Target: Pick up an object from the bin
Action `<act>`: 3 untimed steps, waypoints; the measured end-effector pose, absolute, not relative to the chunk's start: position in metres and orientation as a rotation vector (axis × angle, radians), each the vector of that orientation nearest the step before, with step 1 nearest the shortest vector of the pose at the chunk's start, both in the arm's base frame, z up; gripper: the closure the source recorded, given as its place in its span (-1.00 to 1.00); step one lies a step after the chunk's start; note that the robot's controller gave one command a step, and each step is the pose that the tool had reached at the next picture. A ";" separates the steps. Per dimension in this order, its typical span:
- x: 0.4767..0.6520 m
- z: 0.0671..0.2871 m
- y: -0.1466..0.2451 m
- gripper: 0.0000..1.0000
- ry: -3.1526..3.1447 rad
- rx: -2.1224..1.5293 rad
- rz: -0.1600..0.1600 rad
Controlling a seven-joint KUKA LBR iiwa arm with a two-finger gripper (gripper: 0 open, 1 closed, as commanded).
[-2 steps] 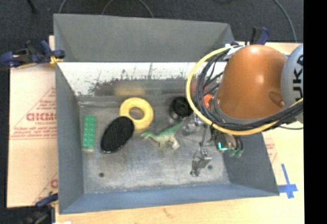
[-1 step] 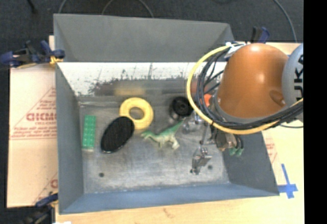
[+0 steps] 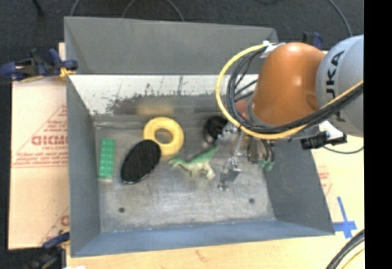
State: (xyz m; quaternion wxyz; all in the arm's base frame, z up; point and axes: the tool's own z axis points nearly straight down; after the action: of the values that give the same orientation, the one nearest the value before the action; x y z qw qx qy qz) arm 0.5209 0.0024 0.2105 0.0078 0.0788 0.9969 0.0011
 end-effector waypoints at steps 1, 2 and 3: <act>0.555 0.167 0.002 -1.00 3.125 0.262 -0.001; 0.568 0.153 -0.010 -1.00 3.135 0.049 -0.001; 0.561 0.081 -0.010 -1.00 3.132 0.062 0.001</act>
Offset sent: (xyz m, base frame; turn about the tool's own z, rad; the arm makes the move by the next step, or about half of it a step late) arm 0.0481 -0.0146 -0.0606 -0.1369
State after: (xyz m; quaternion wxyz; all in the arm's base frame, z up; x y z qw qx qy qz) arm 0.5614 -0.0099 0.0813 0.0044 0.0199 0.9998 0.0005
